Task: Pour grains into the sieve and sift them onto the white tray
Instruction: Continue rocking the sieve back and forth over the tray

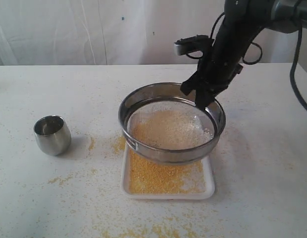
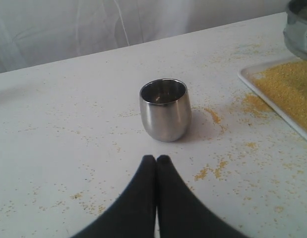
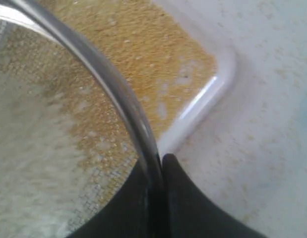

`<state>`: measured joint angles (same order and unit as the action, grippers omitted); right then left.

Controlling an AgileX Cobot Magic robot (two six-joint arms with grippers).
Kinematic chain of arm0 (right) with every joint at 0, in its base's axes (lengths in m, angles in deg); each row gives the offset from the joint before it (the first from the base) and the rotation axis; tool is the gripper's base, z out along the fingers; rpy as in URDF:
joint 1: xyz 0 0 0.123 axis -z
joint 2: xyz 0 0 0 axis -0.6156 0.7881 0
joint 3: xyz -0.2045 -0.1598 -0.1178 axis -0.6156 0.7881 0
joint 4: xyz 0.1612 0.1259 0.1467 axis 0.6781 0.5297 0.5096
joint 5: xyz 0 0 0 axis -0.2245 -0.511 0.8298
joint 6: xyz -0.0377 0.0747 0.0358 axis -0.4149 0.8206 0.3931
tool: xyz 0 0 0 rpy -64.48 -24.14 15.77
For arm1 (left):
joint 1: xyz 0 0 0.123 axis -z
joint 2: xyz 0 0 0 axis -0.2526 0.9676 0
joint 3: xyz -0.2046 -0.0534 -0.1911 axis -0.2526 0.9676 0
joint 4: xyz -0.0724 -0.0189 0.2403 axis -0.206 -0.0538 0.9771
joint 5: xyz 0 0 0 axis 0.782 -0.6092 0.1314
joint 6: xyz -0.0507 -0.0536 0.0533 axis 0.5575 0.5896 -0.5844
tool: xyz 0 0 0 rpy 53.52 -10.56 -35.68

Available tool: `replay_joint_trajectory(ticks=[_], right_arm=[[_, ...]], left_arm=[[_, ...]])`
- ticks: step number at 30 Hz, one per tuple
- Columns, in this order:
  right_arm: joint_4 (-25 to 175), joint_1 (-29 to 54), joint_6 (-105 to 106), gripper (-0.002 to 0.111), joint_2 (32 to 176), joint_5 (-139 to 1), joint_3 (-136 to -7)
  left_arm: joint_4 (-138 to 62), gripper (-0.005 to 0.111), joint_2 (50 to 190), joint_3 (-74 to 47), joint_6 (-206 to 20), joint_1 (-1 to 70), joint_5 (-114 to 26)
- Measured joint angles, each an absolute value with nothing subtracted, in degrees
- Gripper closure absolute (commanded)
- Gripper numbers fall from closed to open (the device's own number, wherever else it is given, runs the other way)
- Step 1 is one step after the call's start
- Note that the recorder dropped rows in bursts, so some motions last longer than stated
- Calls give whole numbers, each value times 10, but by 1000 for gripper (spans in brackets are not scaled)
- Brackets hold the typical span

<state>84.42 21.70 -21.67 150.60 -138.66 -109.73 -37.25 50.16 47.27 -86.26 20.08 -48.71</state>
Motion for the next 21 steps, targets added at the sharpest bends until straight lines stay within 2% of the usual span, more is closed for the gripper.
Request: replay_joint_trajectory(ticks=[2,3,5,7,9,11,16,21], right_arm=[[718,218,-26,108,1505,-1353,-1097],[708,223,-24,108,1506,-1349,-1097],[802,235,-189,108,1506,-1368,-1097],[854,226,-244,108,1506,-1391,-1097],[792,215,-90,108,1504,-1358,-1097],[747,218,-26,108,1504,-1339,-1097],[926,224,-272,108,1504,-1391,-1097],[787,224,-44,108,1501,-1334,-1097]], left_arm=[[-373,107,502,473,-863,201,-487],[-373,107,502,473,-863,201,-487],[-373,107,502,473,-863,201,-487],[-373,107,502,473,-863,201,-487],[-373,107,502,473,-863,201,-487],[-373,107,502,473,-863,201,-487],[-373,107,502,473,-863,201,-487],[-373,107,502,473,-863,201,-487]])
